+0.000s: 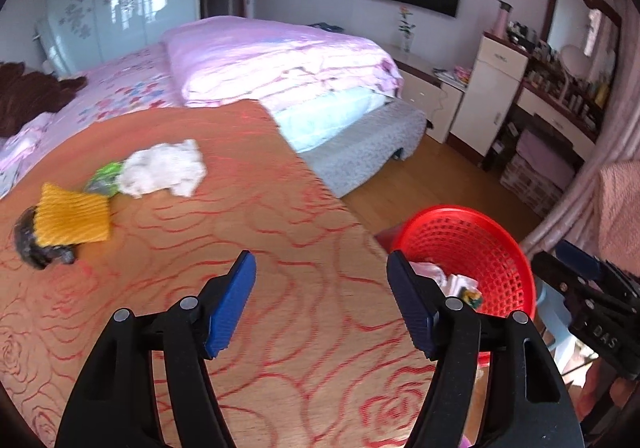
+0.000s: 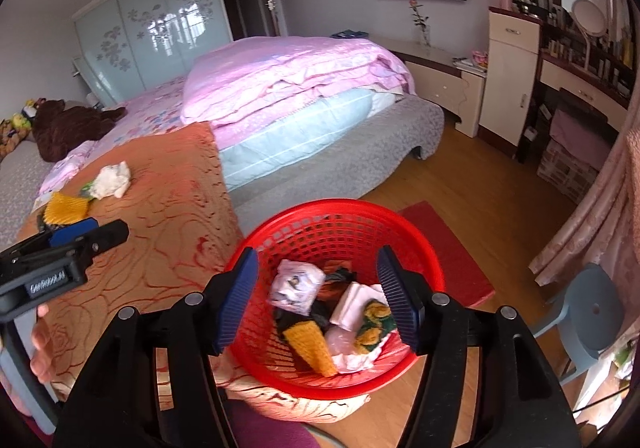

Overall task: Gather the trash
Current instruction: 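Move the left tool to the black plastic bag on the bed and close it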

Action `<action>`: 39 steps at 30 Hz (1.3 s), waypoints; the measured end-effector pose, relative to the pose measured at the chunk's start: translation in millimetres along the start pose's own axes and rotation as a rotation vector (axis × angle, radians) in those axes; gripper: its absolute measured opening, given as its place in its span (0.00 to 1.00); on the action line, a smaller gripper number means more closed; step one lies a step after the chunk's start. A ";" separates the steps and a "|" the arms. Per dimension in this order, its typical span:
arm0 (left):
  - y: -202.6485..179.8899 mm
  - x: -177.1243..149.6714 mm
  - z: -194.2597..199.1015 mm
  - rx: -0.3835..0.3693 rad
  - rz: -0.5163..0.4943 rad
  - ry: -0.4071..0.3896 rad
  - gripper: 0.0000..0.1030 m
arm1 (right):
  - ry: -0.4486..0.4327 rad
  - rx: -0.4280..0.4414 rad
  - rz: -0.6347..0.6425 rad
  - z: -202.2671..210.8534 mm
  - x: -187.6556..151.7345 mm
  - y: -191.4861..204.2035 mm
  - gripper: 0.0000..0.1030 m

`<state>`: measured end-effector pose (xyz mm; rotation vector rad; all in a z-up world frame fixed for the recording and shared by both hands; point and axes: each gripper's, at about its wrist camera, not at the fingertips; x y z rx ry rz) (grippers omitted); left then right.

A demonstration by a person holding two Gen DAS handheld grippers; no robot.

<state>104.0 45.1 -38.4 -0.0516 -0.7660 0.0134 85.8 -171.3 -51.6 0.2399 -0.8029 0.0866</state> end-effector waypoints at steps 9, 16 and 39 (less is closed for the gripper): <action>59.5 -5.0 15.5 0.097 0.070 -0.015 0.65 | 0.015 0.044 0.051 -2.4 -1.0 32.5 0.59; 128.3 -10.5 24.5 0.183 0.173 -0.021 0.65 | 0.036 0.060 0.076 -8.1 -5.4 51.5 0.59; 250.4 -1.3 10.8 0.238 0.325 -0.013 0.45 | 0.056 0.113 0.119 -16.0 -3.3 101.1 0.59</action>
Point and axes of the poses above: each gripper's, at about its wrist camera, not at the fingertips, and z roughly against the way its jaws point, y to its left, x to its top, and after that the axes turned 2 degrees about x, right-handed
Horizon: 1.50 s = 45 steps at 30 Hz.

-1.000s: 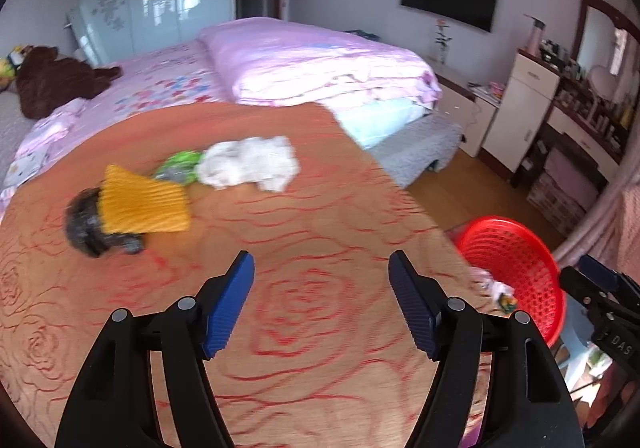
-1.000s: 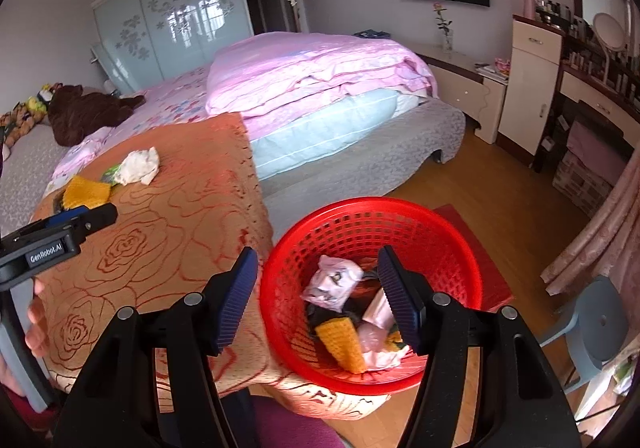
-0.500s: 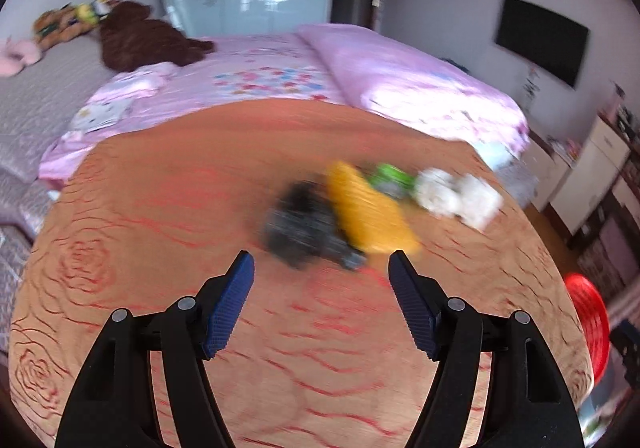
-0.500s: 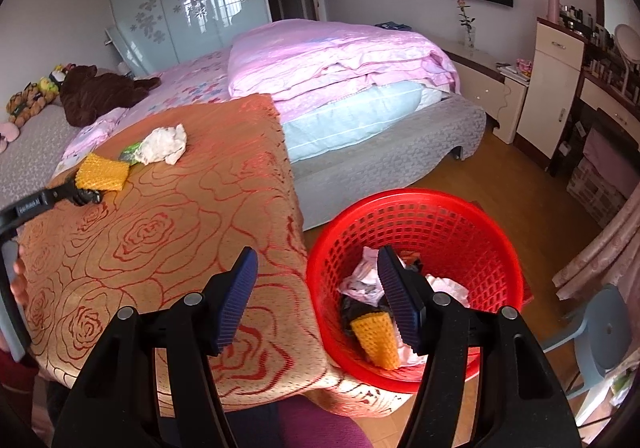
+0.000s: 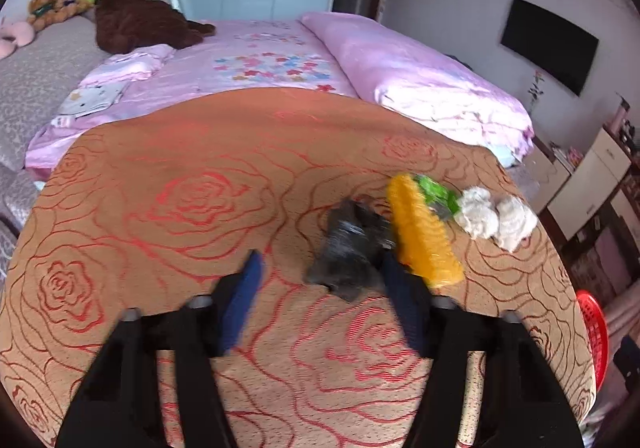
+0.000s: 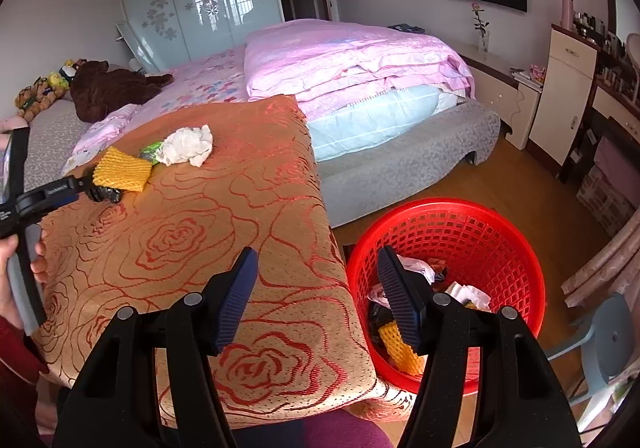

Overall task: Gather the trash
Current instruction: 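Move the left tool to the black plastic bag on the bed and close it, then grasp the yellow foam mesh with the right tool while the left tool holds the black bag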

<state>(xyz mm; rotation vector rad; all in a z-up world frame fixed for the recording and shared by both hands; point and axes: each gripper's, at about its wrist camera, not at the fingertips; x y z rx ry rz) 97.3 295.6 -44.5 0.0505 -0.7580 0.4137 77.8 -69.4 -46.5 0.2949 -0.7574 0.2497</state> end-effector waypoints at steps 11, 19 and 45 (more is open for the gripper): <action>-2.3 -17.8 20.3 -0.004 -0.034 -0.024 0.08 | -0.002 0.026 0.021 -0.9 2.4 13.3 0.59; 13.3 -33.2 41.8 0.033 -0.008 -0.039 0.08 | 0.002 0.073 0.080 -9.8 12.0 45.3 0.59; 55.3 -41.8 56.6 0.098 0.086 -0.060 0.08 | 0.080 0.244 0.325 -123.7 62.6 210.8 0.84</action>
Point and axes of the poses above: each gripper's, at about its wrist camera, not at the fingertips, and z roughly against the way its jaws point, y to its left, x to its top, and after that the axes turned 2 degrees about x, right-handed
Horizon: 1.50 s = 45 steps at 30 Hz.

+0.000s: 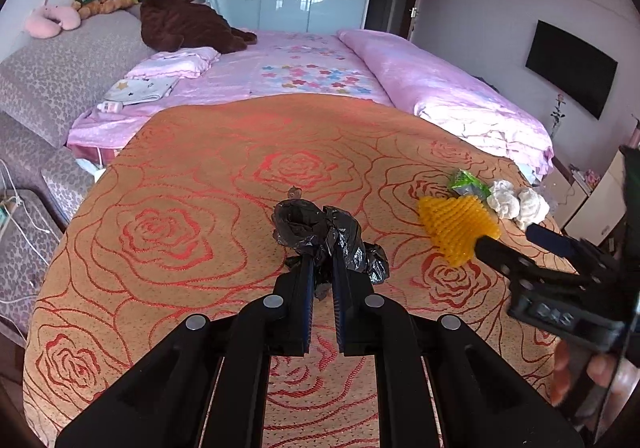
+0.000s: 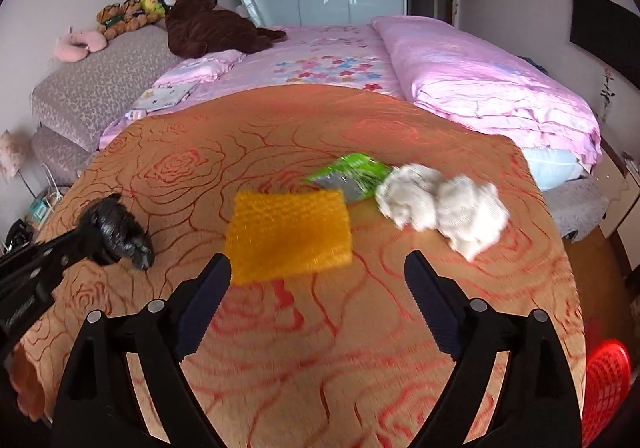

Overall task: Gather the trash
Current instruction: 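Grasp the yellow foam mesh with the right tool while the left tool holds the black bag, then carry the black bag and yellow mesh over the red basket with both tools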

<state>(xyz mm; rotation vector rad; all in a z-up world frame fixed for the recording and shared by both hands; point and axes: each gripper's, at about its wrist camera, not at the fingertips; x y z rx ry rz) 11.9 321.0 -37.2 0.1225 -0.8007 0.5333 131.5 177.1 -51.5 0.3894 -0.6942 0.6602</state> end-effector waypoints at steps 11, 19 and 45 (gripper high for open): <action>6.6 -0.7 -2.0 0.000 0.019 0.007 0.08 | 0.049 0.019 0.022 -34.4 19.1 17.6 0.85; 5.6 -1.9 -2.2 -0.005 0.017 0.010 0.08 | 0.105 0.002 0.015 -49.8 22.1 17.7 0.72; -8.3 -9.4 3.9 -0.021 -0.002 0.010 0.08 | 0.080 0.003 -0.003 -8.6 -15.2 1.7 0.40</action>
Point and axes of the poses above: each gripper's, at about its wrist camera, not at the fingertips, and z roughly against the way its jaws point, y to its left, x to its top, and after that the axes turned 2 degrees about x, right-handed
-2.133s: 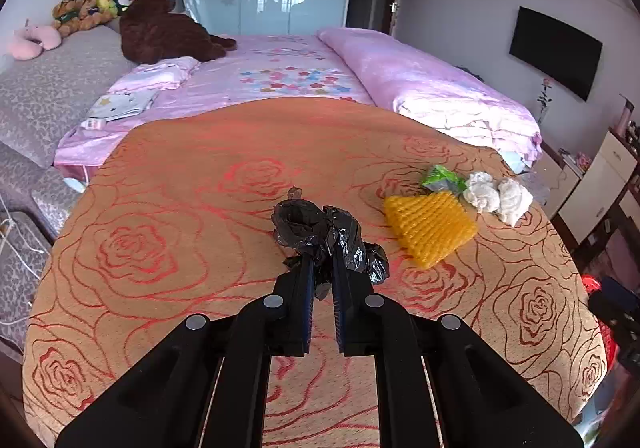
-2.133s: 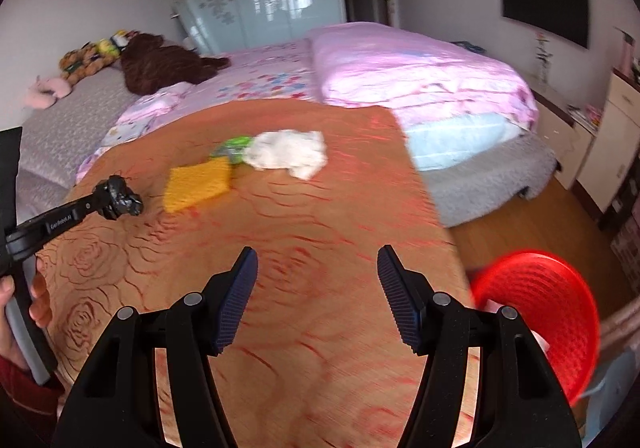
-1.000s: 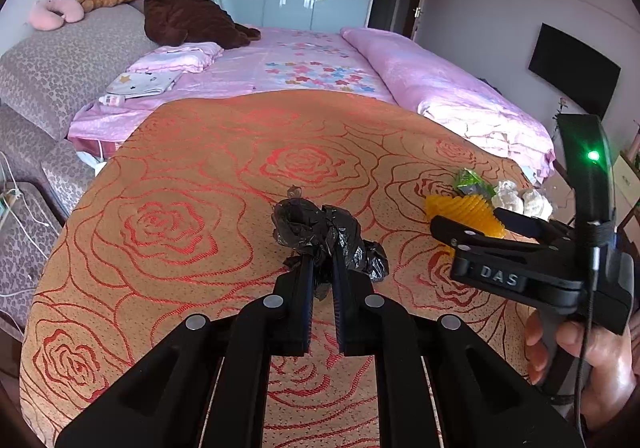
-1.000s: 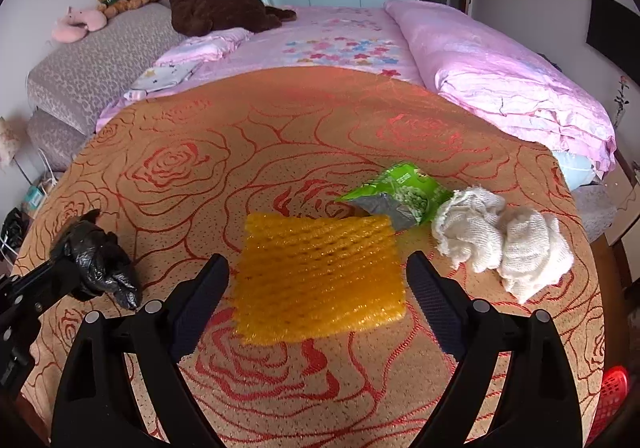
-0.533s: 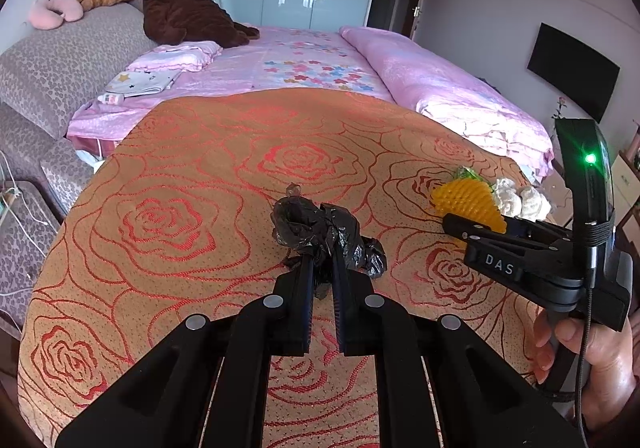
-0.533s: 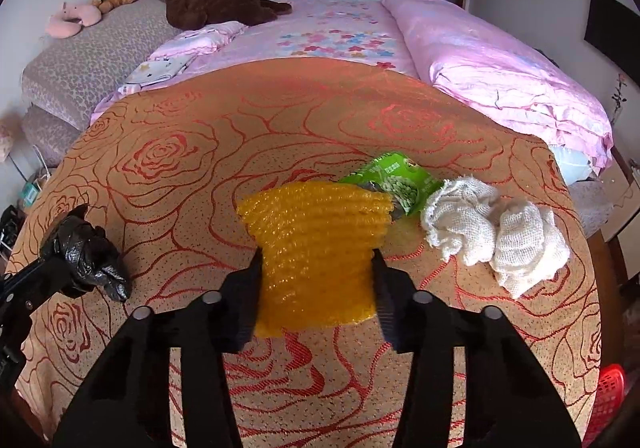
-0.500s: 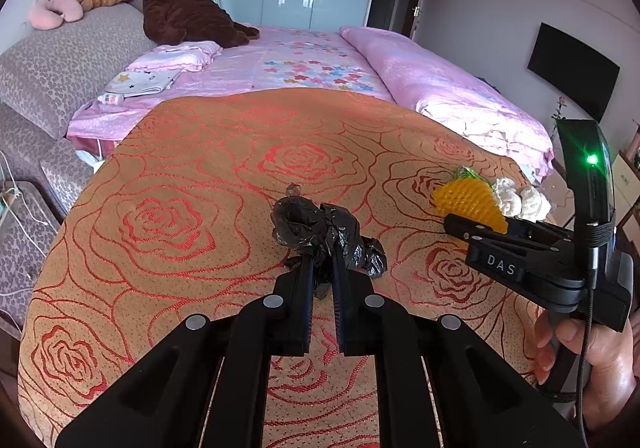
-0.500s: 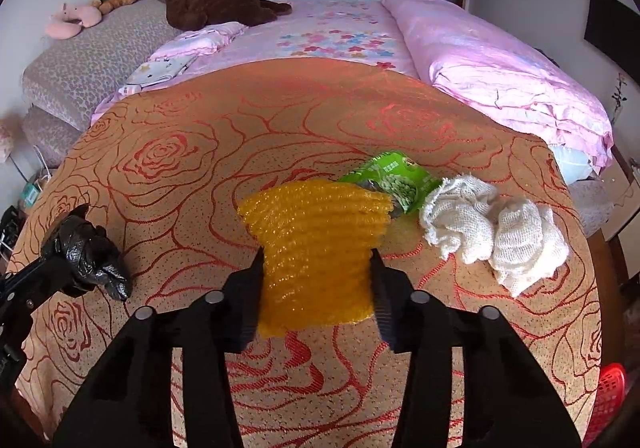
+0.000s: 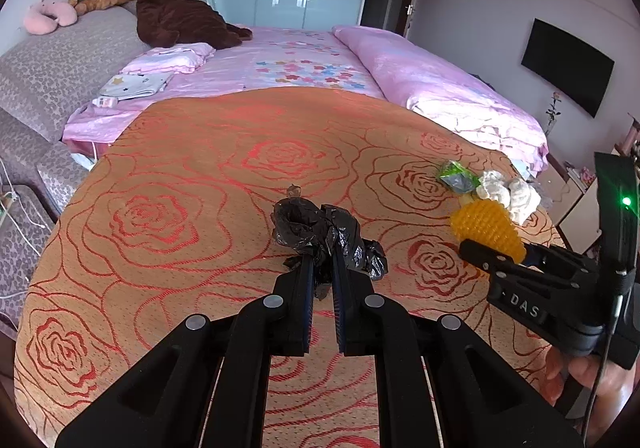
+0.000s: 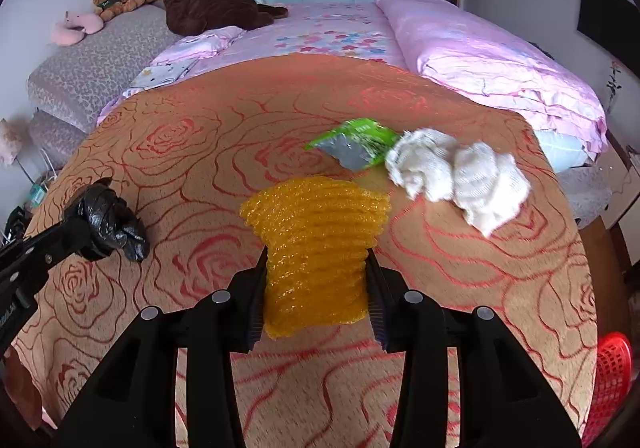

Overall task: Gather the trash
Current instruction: 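Carry the black bag and yellow mesh over the red basket with both tools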

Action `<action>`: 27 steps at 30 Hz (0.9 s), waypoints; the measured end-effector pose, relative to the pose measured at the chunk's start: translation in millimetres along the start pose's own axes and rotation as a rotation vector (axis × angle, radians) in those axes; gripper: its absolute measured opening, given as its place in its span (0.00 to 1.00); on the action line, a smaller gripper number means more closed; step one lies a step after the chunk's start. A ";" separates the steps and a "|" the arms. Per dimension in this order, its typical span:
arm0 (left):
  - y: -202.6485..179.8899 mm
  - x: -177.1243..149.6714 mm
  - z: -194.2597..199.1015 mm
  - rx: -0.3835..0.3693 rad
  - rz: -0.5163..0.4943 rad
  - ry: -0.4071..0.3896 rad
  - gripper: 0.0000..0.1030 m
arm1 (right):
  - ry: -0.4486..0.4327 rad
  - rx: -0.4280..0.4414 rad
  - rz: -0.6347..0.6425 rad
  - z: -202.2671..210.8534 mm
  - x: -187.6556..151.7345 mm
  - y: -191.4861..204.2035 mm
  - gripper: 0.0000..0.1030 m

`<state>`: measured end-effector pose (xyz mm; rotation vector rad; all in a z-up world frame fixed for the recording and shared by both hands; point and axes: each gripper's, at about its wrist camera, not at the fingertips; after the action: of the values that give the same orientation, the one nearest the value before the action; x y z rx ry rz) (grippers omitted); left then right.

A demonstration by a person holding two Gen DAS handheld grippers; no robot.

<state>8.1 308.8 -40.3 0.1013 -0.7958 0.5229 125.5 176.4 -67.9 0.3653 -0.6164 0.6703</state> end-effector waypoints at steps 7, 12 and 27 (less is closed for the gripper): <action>-11.3 -4.1 2.9 -0.010 -0.019 -0.002 0.08 | -0.021 -0.018 -0.012 16.7 -15.4 -8.4 0.40; -18.7 -6.3 5.3 -0.019 -0.033 -0.003 0.08 | -0.035 -0.032 -0.035 28.9 -24.6 -18.6 0.40; -54.8 -14.2 12.2 -0.062 -0.106 -0.004 0.08 | -0.089 -0.077 -0.113 70.8 -44.8 -58.9 0.40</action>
<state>18.4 252.0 -35.9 0.0865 -0.8052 0.3976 108.4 77.2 -49.4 0.3567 -0.6991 0.5233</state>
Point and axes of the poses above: each gripper's, at about its wrist camera, not at the fingertips, and z roughly against the way its jaws point, y to its left, x to its top, and after that the axes turned 2 degrees about x, right-handed
